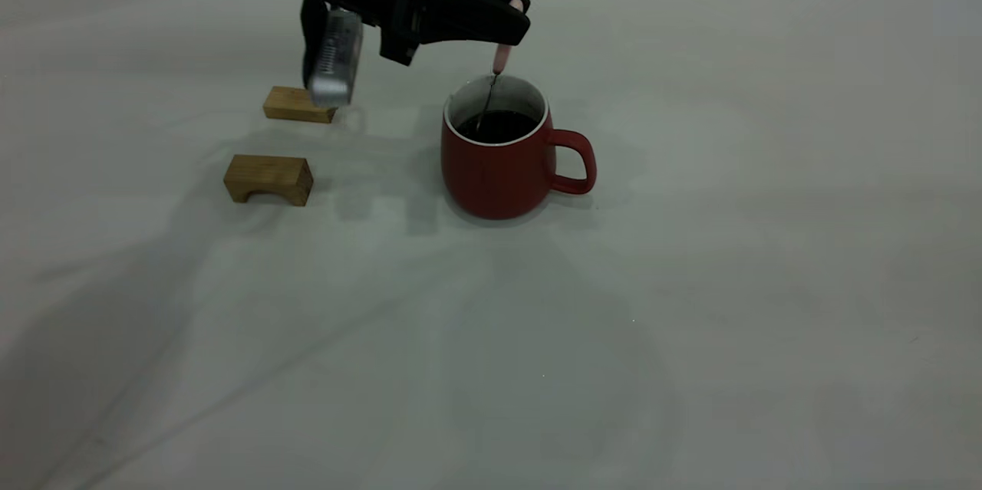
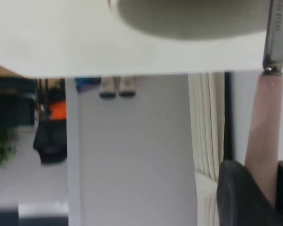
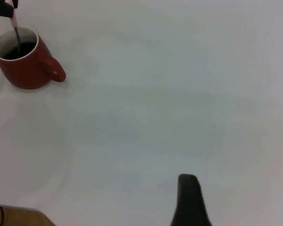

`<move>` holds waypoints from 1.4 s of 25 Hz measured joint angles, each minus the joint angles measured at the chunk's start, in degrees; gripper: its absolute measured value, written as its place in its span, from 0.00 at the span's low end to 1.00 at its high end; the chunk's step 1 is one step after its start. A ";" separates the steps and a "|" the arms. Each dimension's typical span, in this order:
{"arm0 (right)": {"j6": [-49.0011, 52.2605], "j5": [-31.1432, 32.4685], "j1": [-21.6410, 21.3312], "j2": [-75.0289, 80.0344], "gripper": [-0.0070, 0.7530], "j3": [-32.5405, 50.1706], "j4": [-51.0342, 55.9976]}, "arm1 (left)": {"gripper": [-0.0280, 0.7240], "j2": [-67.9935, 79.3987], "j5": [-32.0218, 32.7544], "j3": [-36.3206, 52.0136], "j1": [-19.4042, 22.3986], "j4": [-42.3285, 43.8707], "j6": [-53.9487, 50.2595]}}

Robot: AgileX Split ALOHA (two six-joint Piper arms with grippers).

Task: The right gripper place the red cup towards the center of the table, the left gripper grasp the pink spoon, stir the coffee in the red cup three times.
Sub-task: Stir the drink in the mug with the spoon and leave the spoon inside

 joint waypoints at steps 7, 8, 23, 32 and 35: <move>0.00 0.00 0.00 0.00 0.78 0.00 0.00 | 0.27 2.73 7.69 -0.05 0.00 -2.30 -8.08; 0.00 0.00 0.00 0.00 0.78 0.00 0.00 | 0.27 2.26 7.29 -0.05 0.00 -1.08 -9.80; 0.00 0.00 0.00 0.00 0.78 0.00 0.00 | 0.27 3.52 7.71 -1.07 -0.57 -2.88 -1.84; 0.00 0.00 0.00 0.00 0.78 0.00 0.00 | 0.27 0.16 -1.35 -1.39 -0.57 8.86 -5.21; 0.00 0.00 0.00 0.00 0.78 0.00 0.00 | 0.27 0.70 -2.05 -1.45 -0.57 5.29 0.27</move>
